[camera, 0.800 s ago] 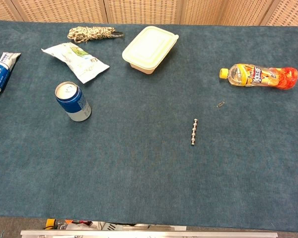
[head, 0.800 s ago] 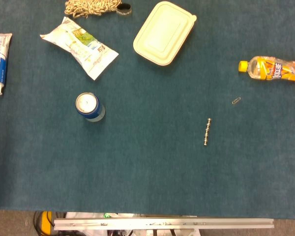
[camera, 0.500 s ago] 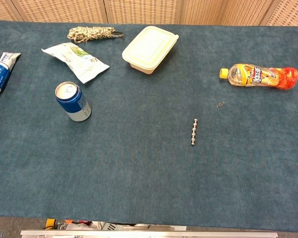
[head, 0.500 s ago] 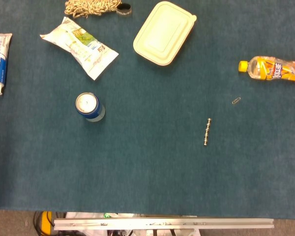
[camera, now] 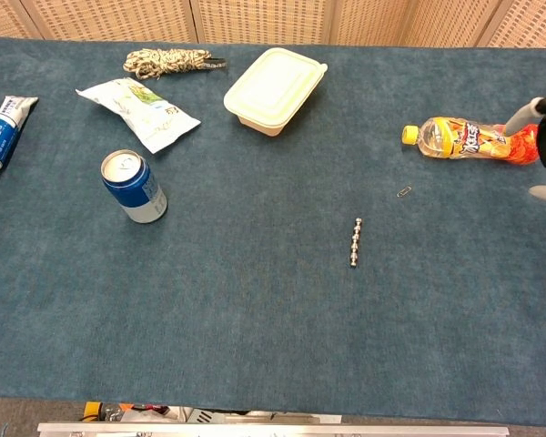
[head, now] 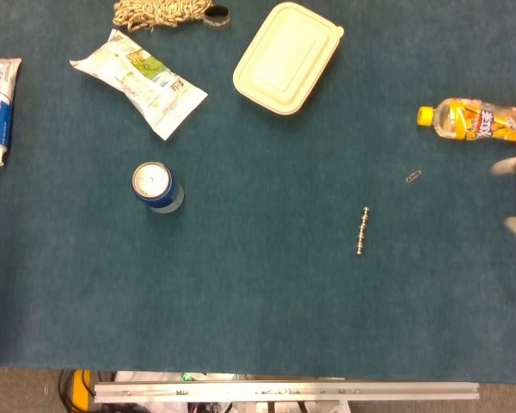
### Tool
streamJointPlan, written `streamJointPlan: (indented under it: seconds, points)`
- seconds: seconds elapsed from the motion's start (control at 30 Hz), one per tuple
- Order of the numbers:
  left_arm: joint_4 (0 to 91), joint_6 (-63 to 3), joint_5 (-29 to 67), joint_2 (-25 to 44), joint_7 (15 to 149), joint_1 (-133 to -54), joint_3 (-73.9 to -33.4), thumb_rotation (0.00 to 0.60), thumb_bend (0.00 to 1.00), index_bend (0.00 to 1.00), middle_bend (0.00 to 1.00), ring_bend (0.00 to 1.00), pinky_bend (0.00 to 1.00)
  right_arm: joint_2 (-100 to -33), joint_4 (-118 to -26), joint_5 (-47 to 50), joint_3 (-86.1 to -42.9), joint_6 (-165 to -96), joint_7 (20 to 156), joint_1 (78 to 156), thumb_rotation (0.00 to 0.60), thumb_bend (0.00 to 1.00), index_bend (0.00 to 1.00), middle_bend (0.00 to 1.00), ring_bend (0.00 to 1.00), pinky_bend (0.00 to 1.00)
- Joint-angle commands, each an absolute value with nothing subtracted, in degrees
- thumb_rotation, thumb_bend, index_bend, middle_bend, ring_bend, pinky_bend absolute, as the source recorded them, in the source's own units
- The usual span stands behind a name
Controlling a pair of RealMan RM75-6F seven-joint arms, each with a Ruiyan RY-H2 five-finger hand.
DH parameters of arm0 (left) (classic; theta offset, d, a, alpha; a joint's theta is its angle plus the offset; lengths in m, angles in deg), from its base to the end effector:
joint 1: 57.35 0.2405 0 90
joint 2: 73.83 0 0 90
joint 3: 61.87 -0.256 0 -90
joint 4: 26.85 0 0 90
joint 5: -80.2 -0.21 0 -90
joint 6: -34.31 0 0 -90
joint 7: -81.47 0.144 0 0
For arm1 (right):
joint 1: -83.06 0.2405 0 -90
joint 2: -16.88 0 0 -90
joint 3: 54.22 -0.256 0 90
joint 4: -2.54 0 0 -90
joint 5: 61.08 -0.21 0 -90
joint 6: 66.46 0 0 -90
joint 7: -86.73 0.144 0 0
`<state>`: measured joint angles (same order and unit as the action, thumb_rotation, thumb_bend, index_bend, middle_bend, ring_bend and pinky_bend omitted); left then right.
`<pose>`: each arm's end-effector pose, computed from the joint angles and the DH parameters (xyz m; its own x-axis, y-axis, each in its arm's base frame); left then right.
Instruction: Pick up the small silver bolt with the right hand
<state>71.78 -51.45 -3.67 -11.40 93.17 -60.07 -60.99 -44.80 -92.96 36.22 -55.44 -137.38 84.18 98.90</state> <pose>-0.3047 0.1608 0.1572 0.5041 0.0545 0.8619 0.8608 0.0497 -0.5066 -0.2577 -0.2190 0.1209 0.5125 -0.1644 0.8428 -0.8211 -0.3810 0.4250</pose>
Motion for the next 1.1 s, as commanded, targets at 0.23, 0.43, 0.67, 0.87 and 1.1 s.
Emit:
streamJointPlan:
  seconds: [0.23,0.43,0.67,0.87,1.1]
  points:
    - [72.2,-51.7,-3.1,-11.7,92.5,-59.5,-61.1,0.600,0.24,0.00,0.00,0.00,0.00,-50.9,-90.8,40.6,-54.0,-123.5,82.3,109.7,0.600,0.22,0.47,0.87,0.90,1.00]
    - [72.3,-52.0,-3.2,-12.0,92.1,-59.2,-61.1,0.600,0.24,0.00,0.00,0.00,0.00,-55.0,-88.7,42.0,-52.9,-118.3,82.5,114.3,0.600,0.23,0.48,0.89,0.93,1.00]
    - [71.8,-52.2,-3.3,-11.9,91.5,-58.9,-61.2,0.600,0.24,0.00,0.00,0.00,0.00,-59.0,-86.4,43.1,-52.0,-114.9,82.4,118.5,0.600,0.23,0.49,0.90,0.94,1.00]
    - [71.5,-52.2,-3.2,-11.8,91.1,-58.7,-61.2,0.600,0.24,0.00,0.00,0.00,0.00,-61.6,-83.8,42.7,-51.3,-113.6,81.7,120.5,0.600,0.23,0.50,0.90,0.94,1.00]
    - [71.0,-52.3,-3.2,-11.8,90.3,-58.6,-61.1,0.600,0.24,0.00,0.00,0.00,0.00,-64.3,-81.1,41.6,-50.9,-112.9,80.3,121.9,0.600,0.23,0.50,0.90,0.95,1.00]
